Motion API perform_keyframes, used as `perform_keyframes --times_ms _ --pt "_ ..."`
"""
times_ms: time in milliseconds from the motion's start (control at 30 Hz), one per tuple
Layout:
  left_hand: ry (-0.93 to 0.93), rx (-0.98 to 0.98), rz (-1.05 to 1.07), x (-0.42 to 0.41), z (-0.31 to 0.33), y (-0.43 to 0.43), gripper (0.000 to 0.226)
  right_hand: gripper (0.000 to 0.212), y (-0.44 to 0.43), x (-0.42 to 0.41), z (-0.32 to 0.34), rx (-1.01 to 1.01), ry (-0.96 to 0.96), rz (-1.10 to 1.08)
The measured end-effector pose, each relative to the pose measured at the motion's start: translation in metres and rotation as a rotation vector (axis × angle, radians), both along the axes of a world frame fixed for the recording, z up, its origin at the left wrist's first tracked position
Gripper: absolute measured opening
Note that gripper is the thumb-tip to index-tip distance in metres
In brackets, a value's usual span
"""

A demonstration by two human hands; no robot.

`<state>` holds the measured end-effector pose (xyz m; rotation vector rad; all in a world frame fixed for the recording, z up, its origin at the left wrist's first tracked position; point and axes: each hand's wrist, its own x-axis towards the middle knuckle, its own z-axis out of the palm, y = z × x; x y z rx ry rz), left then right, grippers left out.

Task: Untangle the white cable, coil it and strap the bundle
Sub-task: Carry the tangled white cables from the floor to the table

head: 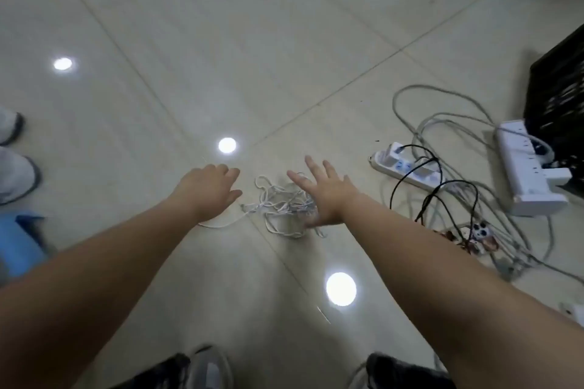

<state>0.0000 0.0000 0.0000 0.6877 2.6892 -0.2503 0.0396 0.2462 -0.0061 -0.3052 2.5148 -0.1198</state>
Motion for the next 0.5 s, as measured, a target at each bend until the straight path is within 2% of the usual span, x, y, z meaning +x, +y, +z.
perform_keyframes --times_ms 100,167,233,333,500 --pt "0.013 -0.081 -0.061 -0.005 -0.031 -0.005 0.046 0.126 0.001 -0.007 -0.034 0.113 -0.163 0.099" --pt "0.004 -0.114 -0.086 -0.004 -0.046 -0.006 0.046 0.132 -0.002 -0.014 -0.05 0.149 -0.193 0.169" --pt "-0.004 -0.094 -0.083 -0.002 -0.057 -0.008 0.046 0.134 -0.013 -0.019 -0.059 0.185 -0.128 0.298" --pt "-0.011 -0.048 -0.055 0.0 -0.064 -0.015 0.047 0.137 -0.034 -0.025 -0.073 0.345 0.033 0.454" --pt "0.002 -0.038 0.007 -0.007 -0.079 -0.027 0.049 0.127 -0.069 -0.049 -0.093 0.33 -0.048 0.519"
